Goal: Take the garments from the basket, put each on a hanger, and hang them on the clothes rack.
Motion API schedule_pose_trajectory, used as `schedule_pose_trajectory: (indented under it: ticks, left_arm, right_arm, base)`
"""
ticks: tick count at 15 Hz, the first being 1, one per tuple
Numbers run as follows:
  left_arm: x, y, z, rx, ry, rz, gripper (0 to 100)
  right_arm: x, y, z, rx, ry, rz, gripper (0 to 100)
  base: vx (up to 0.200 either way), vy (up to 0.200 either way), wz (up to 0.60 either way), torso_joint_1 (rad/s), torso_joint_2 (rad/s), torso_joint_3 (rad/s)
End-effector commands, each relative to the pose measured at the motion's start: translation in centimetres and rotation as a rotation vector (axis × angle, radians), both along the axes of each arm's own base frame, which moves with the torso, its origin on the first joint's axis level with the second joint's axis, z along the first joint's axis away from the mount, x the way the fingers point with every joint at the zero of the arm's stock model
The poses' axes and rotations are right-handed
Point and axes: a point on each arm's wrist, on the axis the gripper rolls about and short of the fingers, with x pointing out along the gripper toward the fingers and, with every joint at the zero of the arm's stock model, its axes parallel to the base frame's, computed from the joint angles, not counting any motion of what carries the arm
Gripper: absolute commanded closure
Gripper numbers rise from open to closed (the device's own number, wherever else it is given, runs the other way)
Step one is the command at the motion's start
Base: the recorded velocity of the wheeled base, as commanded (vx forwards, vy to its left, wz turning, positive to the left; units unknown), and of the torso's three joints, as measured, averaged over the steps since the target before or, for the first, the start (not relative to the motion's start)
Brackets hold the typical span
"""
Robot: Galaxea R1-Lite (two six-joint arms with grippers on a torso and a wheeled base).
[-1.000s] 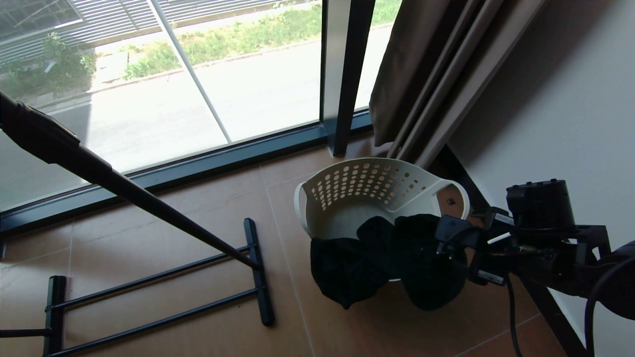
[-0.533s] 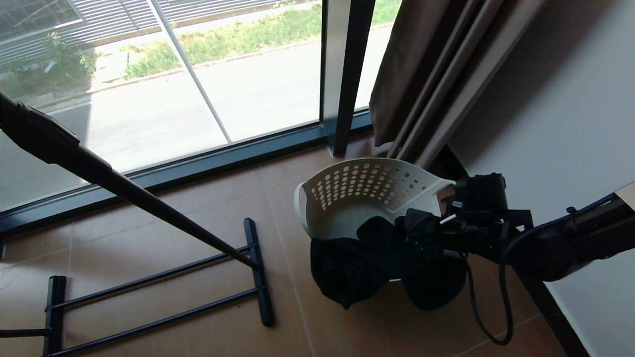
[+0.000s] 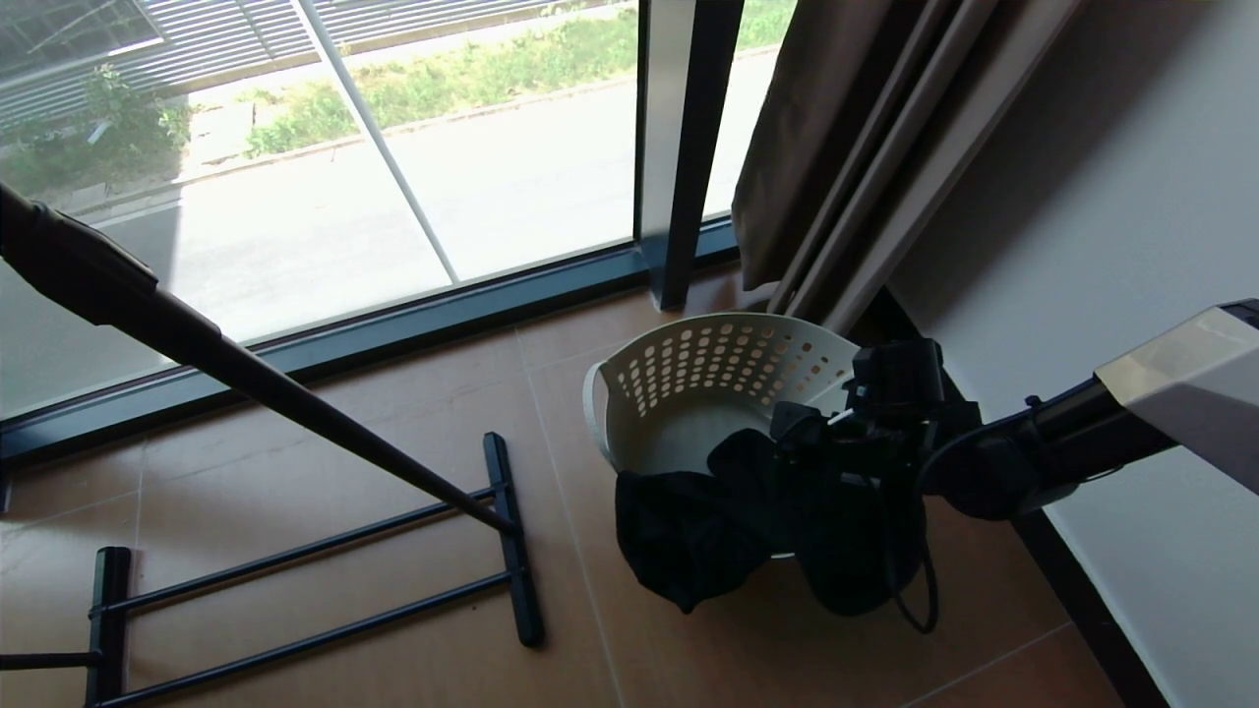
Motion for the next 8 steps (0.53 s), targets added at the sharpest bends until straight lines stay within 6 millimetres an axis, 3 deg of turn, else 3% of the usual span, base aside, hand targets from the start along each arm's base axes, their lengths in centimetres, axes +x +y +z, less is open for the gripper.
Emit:
schedule_pose_trajectory:
  ticks: [1, 7, 8]
  left_arm:
    - [0.00, 0.00, 0.00, 0.000, 0.000, 0.000, 0]
    - [0.00, 0.00, 0.00, 0.000, 0.000, 0.000, 0]
    - [0.00, 0.00, 0.00, 0.000, 0.000, 0.000, 0]
  right_arm:
    - [0.81, 0.28, -0.46, -0.002, -0.004, -0.001, 0]
    - [1.57, -0.36, -0.23, 0.000, -0.022, -0.024, 0]
    - [1.53, -0.37, -0.20, 0.000, -0.022, -0.024, 100]
  base:
    - [0.000, 0.000, 0.00, 0.000, 0.00, 0.000]
    - [0.000, 0.000, 0.00, 0.000, 0.00, 0.000]
    - [0.000, 0.000, 0.00, 0.000, 0.00, 0.000]
